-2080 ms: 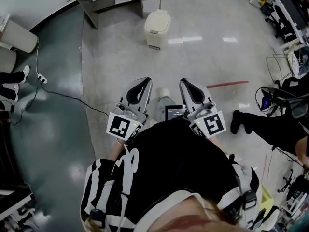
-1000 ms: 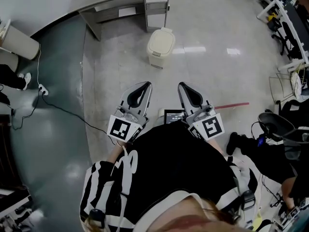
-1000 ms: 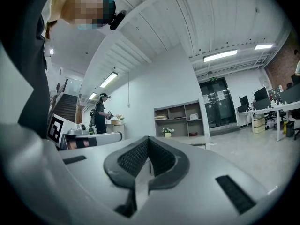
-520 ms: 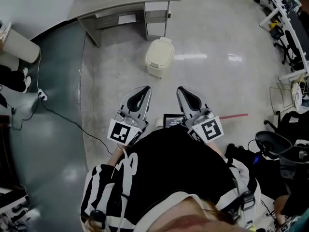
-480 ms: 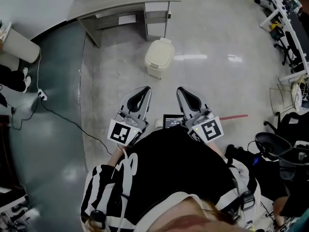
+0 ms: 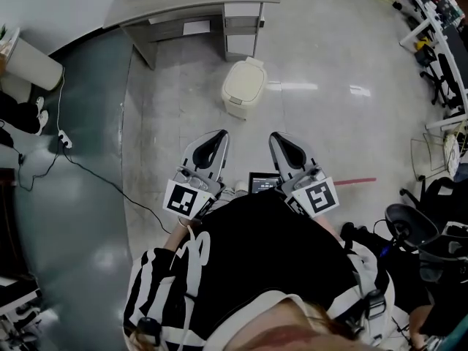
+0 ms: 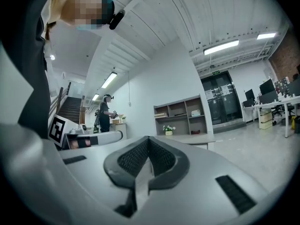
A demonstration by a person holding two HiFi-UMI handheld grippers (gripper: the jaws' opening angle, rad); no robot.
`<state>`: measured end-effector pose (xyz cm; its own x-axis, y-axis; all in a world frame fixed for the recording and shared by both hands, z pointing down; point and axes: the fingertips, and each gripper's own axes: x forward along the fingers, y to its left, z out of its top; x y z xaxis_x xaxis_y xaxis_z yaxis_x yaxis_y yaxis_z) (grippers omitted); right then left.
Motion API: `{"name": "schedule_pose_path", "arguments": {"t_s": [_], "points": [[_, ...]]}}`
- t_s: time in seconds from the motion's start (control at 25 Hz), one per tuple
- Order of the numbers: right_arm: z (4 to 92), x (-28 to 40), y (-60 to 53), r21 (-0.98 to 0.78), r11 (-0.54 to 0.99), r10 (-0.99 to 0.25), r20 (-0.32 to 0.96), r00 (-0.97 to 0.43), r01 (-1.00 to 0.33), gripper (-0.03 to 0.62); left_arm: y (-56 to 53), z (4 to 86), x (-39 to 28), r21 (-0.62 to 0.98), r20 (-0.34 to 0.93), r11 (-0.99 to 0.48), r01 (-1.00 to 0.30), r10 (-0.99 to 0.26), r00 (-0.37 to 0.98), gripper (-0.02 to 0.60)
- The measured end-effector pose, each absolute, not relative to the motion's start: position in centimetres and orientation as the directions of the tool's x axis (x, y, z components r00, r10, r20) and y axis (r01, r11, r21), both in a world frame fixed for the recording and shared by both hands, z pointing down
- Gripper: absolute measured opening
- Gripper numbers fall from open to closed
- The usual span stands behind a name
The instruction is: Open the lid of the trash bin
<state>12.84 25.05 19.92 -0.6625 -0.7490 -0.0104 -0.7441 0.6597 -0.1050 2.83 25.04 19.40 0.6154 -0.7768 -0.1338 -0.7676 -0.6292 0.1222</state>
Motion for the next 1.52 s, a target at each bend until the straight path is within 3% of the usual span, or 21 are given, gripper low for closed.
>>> {"name": "schedule_pose_path", "arguments": {"t_s": [1.52], "points": [[20.5,13.2,18.1,-0.097,0.652,-0.756,-0.012,-0.655,-0.752,0.005,17.9,20.5,2.4,0.126,-0.117,-0.618,-0.776,-0.786,0.607,0.005]]}}
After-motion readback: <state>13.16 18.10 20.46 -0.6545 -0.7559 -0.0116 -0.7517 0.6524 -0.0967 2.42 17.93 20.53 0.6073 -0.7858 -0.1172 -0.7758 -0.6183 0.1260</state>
